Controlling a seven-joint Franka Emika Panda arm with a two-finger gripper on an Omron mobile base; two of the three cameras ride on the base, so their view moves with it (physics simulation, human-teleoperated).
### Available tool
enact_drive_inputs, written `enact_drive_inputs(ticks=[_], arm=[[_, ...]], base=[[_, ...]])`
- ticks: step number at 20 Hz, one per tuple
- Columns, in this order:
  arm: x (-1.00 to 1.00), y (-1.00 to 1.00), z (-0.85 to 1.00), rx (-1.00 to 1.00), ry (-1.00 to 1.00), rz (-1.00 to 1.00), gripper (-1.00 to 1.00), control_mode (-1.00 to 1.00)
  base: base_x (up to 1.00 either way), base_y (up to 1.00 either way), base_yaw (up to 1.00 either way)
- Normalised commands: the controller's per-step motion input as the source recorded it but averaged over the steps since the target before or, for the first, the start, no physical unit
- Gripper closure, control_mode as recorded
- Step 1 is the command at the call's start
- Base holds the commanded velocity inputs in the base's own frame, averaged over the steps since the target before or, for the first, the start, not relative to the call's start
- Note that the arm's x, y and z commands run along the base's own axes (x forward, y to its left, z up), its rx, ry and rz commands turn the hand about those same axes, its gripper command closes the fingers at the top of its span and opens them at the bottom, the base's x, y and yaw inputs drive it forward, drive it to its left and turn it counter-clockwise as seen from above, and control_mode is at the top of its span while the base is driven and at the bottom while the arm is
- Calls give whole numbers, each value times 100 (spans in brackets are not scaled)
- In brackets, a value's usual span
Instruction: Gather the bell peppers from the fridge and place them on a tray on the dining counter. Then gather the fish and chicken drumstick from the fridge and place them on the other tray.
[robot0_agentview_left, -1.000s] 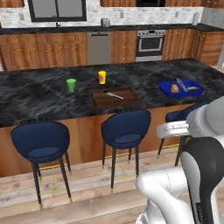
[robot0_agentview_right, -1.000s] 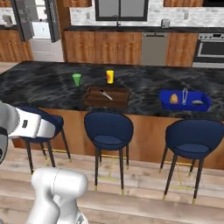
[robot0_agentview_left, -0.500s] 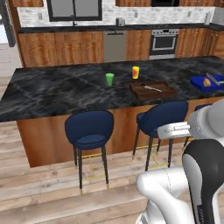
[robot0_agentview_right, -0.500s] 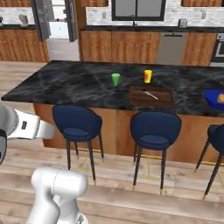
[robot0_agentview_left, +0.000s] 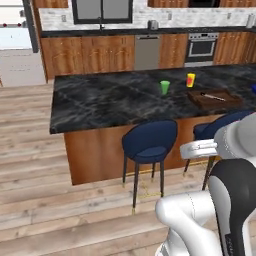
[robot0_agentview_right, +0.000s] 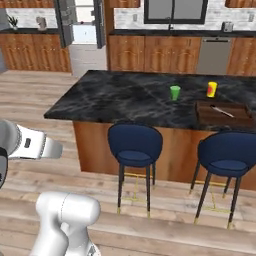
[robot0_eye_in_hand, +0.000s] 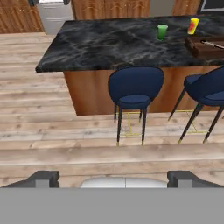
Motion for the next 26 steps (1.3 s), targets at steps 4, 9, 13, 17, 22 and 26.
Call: enact_drive_inputs(ticks=[4,9,13,17,22,26], arm=[[0,0,0,0,0,0,-100,100],[0,0,0,0,0,0,-100,100],[0,0,0,0,0,0,-100,100],[0,0,0,0,0,0,-100,100],[0,0,0,0,0,0,-100,100],[0,0,0,0,0,0,-100,100]], base=[[32,100,0],[45,100,0],[46,100,0],[39,100,9],[45,100,6],[48,100,4]])
